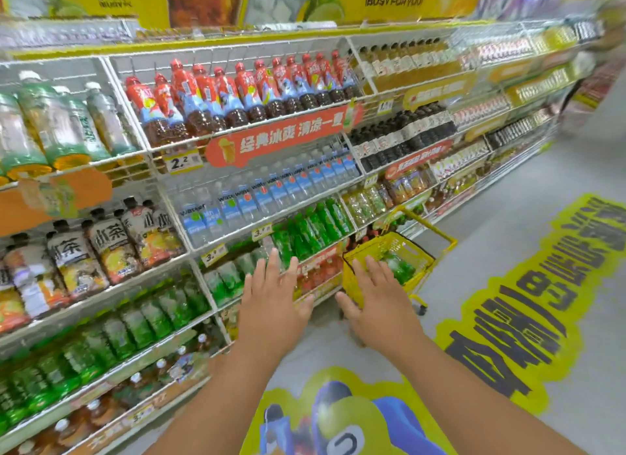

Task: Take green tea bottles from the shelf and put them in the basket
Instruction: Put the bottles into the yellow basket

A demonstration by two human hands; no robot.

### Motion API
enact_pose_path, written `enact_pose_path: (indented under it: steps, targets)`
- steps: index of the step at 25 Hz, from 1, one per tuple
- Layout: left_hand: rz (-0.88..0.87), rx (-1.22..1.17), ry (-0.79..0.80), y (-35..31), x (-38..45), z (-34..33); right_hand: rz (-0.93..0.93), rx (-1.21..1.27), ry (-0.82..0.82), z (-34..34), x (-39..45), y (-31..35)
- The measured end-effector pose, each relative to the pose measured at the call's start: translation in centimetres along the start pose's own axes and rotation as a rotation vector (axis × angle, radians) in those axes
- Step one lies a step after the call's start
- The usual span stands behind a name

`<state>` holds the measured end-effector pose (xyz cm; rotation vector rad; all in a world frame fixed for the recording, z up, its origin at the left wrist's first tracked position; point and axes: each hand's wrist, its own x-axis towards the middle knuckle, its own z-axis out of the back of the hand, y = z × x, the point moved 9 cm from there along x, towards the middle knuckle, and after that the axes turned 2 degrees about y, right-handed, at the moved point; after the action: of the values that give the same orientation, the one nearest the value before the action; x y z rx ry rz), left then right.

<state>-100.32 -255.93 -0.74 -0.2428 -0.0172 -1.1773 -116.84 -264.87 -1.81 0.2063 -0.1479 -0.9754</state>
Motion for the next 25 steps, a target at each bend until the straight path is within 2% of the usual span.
enact_pose_path:
  steps: [4, 11, 18, 25]
  targets:
    - [-0.077, -0.015, 0.027, -10.4, 6.1, -4.5, -0.061, 0.022, -0.056, 2.1, 2.9, -11.0]
    - [-0.059, -0.016, 0.048, -25.0, 16.6, -9.8, -0.082, 0.019, -0.064, 6.7, 8.5, -29.5]
    - [0.003, 0.006, 0.083, -30.8, 25.2, -13.7, -0.087, 0.044, -0.013, 7.2, 15.6, -38.8]
    - [0.042, -0.084, 0.102, -30.9, 38.4, -21.5, -0.04, 0.055, 0.039, 3.6, 29.2, -44.6]
